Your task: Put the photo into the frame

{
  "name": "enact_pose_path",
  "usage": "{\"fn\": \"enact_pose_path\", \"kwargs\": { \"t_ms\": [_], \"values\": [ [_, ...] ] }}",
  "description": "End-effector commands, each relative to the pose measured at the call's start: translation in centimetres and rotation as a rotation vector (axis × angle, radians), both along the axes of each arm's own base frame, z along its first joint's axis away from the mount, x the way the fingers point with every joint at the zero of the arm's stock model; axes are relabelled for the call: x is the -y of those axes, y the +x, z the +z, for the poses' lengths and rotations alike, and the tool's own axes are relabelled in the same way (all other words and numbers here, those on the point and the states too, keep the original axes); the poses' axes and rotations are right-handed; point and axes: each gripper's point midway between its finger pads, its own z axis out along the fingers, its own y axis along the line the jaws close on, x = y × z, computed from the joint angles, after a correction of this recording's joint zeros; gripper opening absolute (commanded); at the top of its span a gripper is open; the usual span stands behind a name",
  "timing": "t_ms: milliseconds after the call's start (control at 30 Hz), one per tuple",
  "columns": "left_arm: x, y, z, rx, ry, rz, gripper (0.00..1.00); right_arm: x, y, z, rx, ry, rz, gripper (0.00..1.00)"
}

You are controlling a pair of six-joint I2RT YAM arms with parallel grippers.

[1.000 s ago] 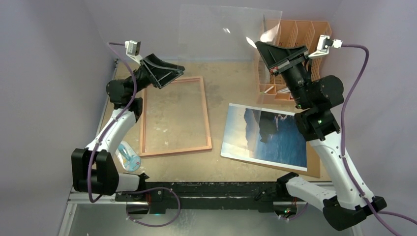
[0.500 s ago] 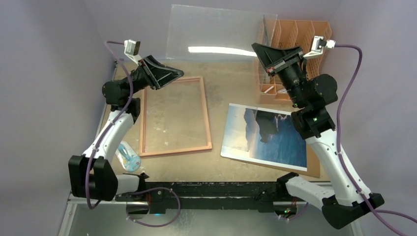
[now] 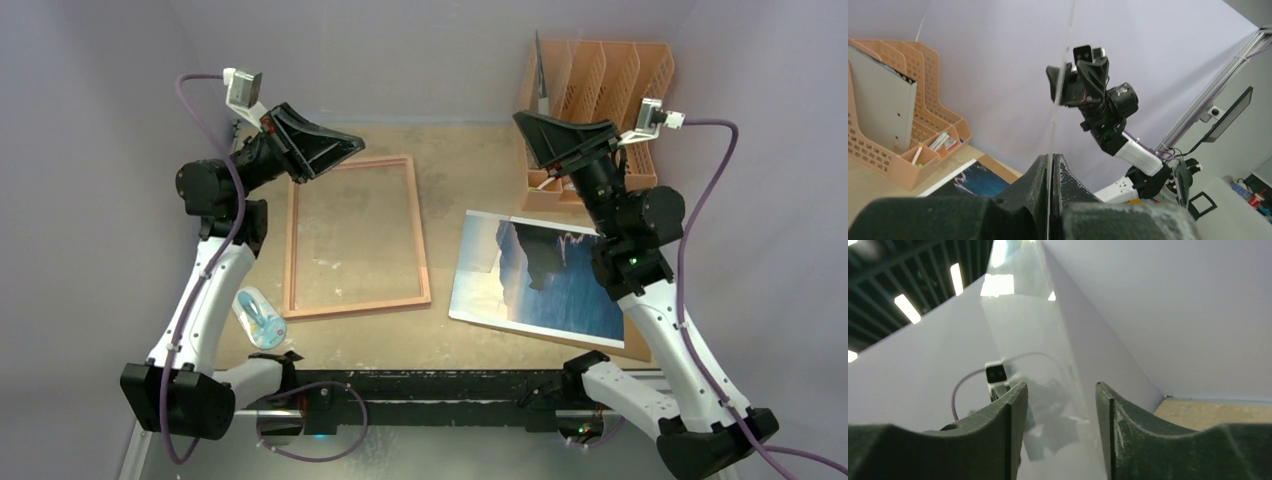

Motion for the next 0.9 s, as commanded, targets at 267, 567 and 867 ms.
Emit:
{"fn": "enact_pose_path", "kwargs": {
  "t_ms": [267,567,867],
  "values": [
    [-1.8,-0.1,7.0,0.050,-0.181,0.134,0.00,-2.7,-9.2,-0.7,0.427,-0.087,0.320,0.69],
    [-1.6,0.2,6.3,0.004,-0.179,0.096,0.00,-1.9,-9.6,0.2,0.460,-0.017,0.303,0.58],
    [-1.2,0.4,5.3,-0.034,-0.151,0.072,0.00,-3.1,-7.7,1.4,0.457,-0.042,0.324,0.45]
  ]
}}
